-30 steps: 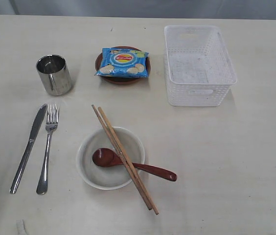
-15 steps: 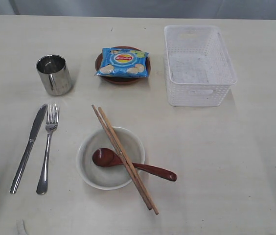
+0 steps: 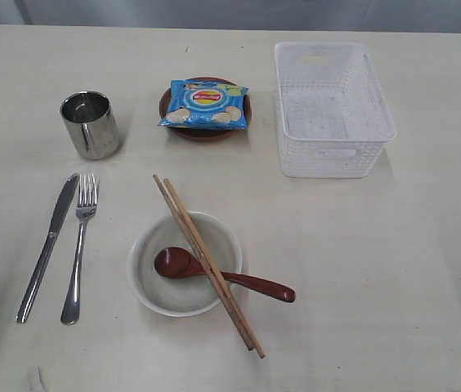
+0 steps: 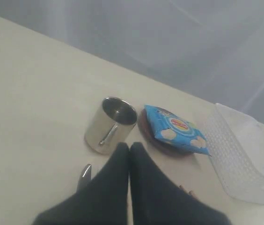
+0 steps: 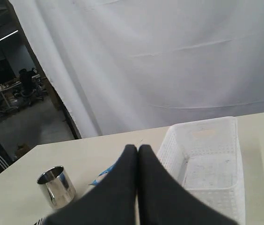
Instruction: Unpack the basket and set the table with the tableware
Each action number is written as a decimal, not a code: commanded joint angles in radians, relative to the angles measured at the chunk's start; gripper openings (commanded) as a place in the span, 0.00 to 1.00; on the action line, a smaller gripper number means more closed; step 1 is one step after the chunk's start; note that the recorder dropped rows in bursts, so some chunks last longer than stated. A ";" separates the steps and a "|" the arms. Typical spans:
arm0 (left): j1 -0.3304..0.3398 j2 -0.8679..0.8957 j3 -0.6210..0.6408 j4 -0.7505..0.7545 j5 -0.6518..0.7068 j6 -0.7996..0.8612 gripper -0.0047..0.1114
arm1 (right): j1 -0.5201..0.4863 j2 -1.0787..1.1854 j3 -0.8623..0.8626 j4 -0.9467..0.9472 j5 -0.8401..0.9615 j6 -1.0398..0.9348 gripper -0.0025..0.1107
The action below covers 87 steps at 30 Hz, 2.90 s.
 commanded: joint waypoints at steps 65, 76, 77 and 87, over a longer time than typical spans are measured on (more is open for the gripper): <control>-0.003 -0.202 0.106 0.423 0.063 -0.003 0.04 | 0.001 -0.003 0.002 -0.002 0.001 0.002 0.02; -0.003 -0.202 0.106 0.423 0.063 -0.003 0.04 | 0.001 -0.003 0.002 -0.002 0.001 0.002 0.02; -0.003 -0.202 0.106 0.423 0.063 -0.003 0.04 | 0.001 -0.003 0.002 -0.002 0.001 0.002 0.02; -0.003 -0.202 0.106 0.423 0.063 -0.003 0.04 | -0.012 -0.013 0.002 -0.090 -0.010 -0.069 0.02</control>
